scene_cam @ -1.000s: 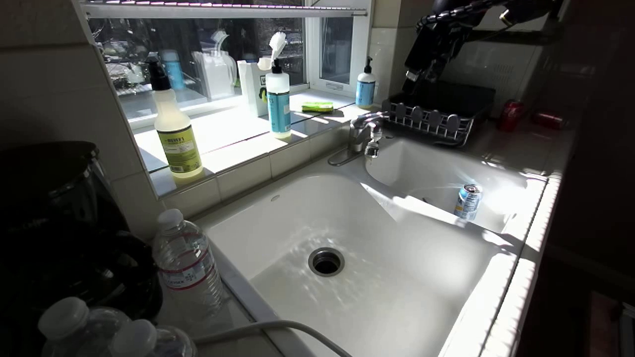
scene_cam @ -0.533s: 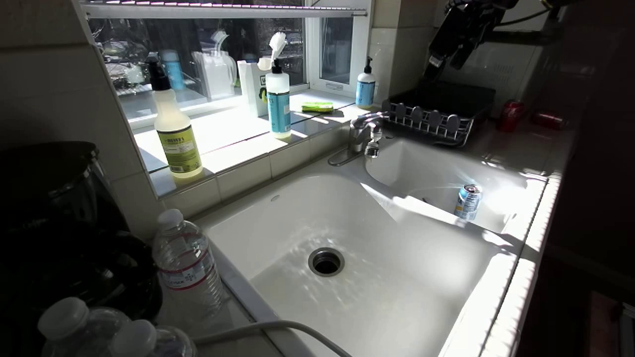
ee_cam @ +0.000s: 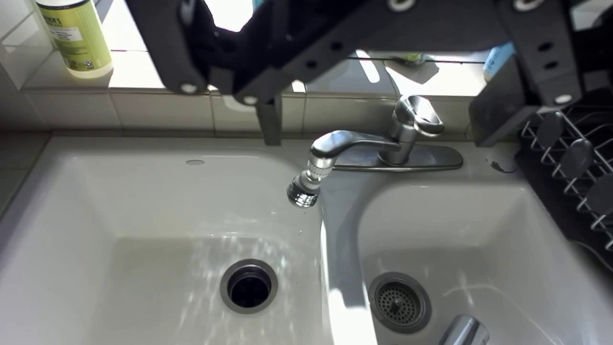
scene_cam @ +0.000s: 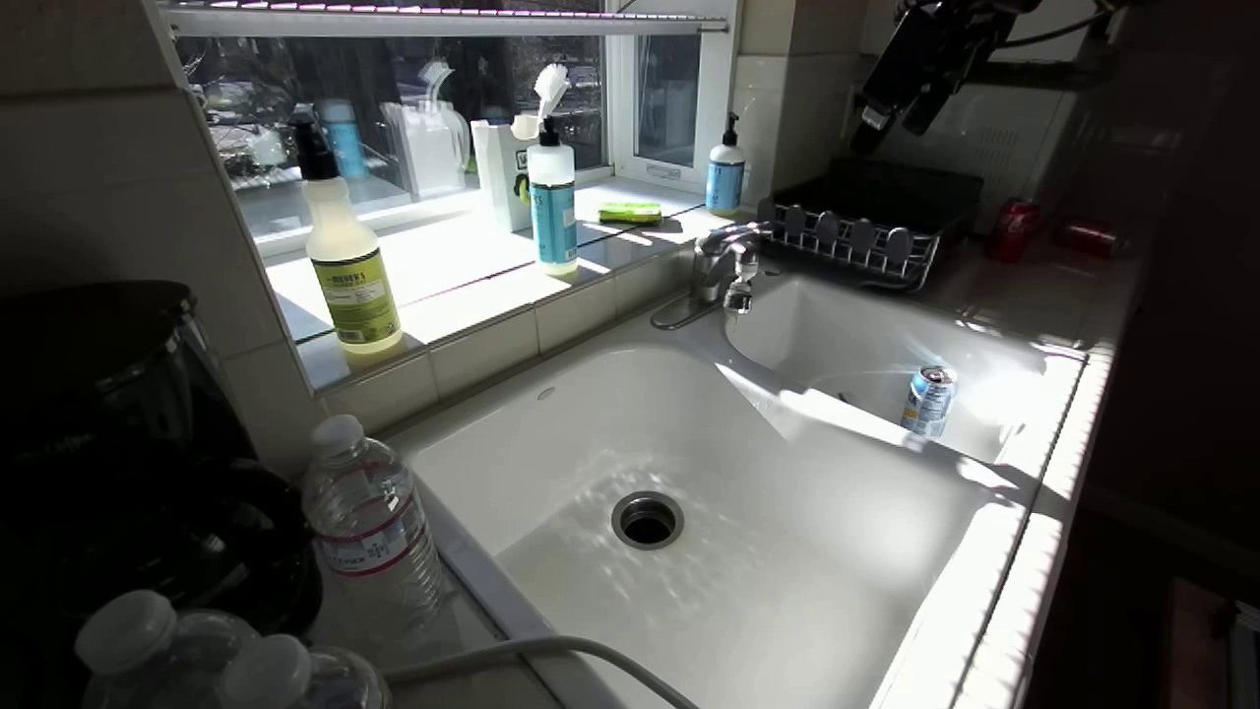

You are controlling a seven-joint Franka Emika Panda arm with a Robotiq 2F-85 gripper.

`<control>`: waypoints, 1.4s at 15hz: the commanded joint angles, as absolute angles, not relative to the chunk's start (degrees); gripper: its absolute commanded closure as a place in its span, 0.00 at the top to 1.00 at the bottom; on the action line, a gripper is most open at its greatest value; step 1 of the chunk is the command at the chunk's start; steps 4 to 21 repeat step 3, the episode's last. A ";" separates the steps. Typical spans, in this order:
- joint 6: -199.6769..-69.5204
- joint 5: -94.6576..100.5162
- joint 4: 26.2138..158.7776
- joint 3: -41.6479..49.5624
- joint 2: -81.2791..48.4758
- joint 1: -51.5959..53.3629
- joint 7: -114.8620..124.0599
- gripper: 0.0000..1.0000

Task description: Push the faucet to the left side of the sink.

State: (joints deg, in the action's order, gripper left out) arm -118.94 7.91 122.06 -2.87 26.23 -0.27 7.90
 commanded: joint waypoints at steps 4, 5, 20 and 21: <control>-118.84 7.76 121.95 -3.12 26.19 -0.58 7.81 1.00; -118.84 7.76 121.95 -3.12 26.19 -0.58 7.81 1.00; -118.84 7.76 121.95 -3.12 26.19 -0.58 7.81 1.00; -118.84 7.76 121.95 -3.12 26.19 -0.58 7.81 1.00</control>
